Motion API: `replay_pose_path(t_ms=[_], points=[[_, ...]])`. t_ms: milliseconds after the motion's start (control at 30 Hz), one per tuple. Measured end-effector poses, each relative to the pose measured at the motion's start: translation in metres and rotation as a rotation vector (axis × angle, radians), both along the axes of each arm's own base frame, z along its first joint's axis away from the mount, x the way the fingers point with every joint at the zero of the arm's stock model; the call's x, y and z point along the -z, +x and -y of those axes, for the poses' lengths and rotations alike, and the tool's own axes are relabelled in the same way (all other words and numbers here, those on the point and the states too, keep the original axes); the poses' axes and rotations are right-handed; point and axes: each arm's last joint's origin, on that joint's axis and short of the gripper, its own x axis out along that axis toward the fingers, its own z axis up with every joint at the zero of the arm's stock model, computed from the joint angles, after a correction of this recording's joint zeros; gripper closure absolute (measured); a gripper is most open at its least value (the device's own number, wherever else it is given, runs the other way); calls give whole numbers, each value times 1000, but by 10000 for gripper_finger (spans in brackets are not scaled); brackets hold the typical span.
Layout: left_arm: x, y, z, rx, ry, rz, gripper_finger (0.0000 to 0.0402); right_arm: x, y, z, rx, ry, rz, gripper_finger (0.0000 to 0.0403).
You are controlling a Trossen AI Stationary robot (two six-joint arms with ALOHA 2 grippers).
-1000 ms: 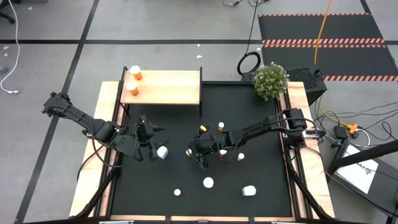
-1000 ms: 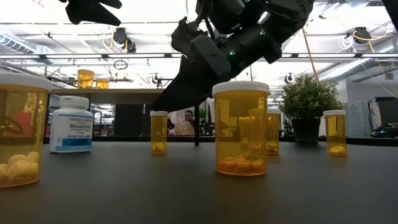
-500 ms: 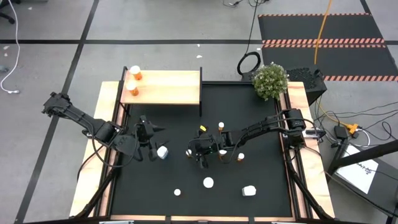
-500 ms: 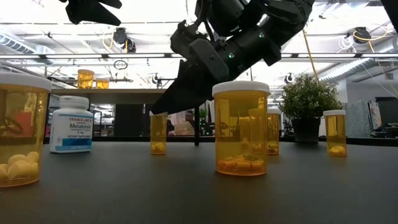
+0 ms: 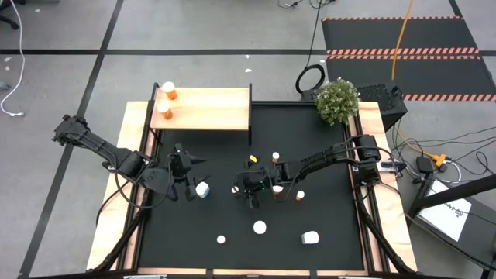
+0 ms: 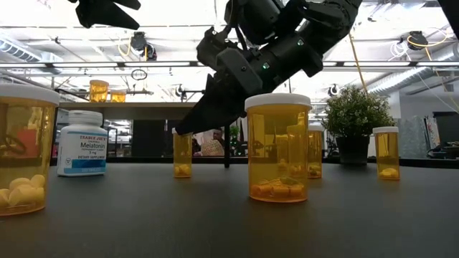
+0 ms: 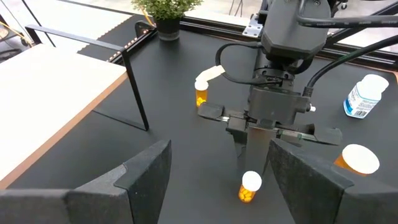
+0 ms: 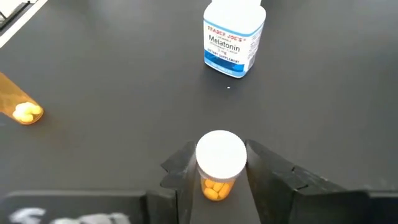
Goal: Pick and place medicine bottles onto shelf by color
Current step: Put the small orange pill bottle on the shelf
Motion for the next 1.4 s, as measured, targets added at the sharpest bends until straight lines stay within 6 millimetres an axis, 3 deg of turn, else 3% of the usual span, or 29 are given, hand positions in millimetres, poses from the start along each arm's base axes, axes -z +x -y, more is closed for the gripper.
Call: replay_pose_path(t_ms=[300,600,767,1000,1167,1400], points=[[0,0,0,1,0,0,131,-6,-1,0,0,1,10,278],[0,-1,1,14,11,-5,131,-48,-7,9,23,7,125,278],[0,-1,3,38,43,-18,131,-81,-15,32,69,-16,215,278],[0,-1,0,50,91,-36,131,-126,-27,84,183,-64,332,277],[0,2,-8,-37,129,-28,131,-157,-23,116,236,-27,412,277],[-6,12,-29,-115,208,-12,131,-159,-21,121,240,-16,403,277]])
